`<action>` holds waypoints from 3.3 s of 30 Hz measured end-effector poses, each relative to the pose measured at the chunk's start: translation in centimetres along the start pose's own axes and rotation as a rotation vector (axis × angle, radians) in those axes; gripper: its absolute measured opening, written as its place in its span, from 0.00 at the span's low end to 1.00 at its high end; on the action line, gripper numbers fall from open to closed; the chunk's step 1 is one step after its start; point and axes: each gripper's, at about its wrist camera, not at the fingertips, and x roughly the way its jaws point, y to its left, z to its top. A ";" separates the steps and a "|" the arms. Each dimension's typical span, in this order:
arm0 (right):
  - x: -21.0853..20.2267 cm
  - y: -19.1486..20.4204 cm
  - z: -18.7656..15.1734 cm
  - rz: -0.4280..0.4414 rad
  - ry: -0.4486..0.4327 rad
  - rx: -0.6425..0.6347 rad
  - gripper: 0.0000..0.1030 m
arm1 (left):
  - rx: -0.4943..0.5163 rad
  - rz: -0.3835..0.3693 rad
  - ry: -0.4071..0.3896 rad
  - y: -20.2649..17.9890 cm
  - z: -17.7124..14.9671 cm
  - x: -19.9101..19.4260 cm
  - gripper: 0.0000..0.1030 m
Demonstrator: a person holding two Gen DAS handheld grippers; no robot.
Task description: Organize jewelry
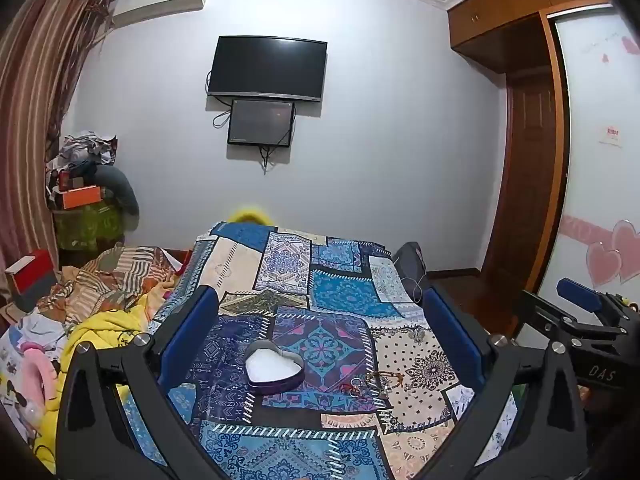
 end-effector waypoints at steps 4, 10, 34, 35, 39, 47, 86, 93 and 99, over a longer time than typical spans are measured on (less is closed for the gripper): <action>0.0 0.1 0.0 -0.002 0.001 -0.001 1.00 | -0.017 -0.004 0.009 0.0 0.0 0.0 1.00; 0.1 0.0 0.1 0.000 0.005 -0.002 1.00 | -0.038 0.004 0.023 0.5 0.1 -0.3 1.00; 0.1 0.0 0.1 0.002 0.011 -0.003 1.00 | -0.039 -0.003 0.042 0.7 -0.6 0.4 1.00; 0.1 0.0 0.1 0.002 0.011 -0.003 1.00 | -0.038 -0.004 0.043 0.7 -0.6 0.4 1.00; 0.0 0.1 0.1 0.003 0.010 -0.002 1.00 | -0.038 -0.004 0.042 0.6 -0.6 0.4 1.00; -0.1 0.3 0.3 0.013 0.011 0.004 1.00 | -0.033 0.000 0.043 0.6 -0.6 0.4 1.00; 1.3 -0.2 -0.4 0.009 0.045 0.007 1.00 | -0.018 0.007 0.068 0.8 -1.1 1.6 1.00; 3.1 -1.5 -1.7 -0.013 0.105 0.006 1.00 | -0.023 0.004 0.128 0.6 -1.8 3.9 1.00; 5.1 -3.4 -3.3 -0.051 0.183 0.018 1.00 | -0.055 -0.023 0.226 0.6 -3.5 7.4 1.00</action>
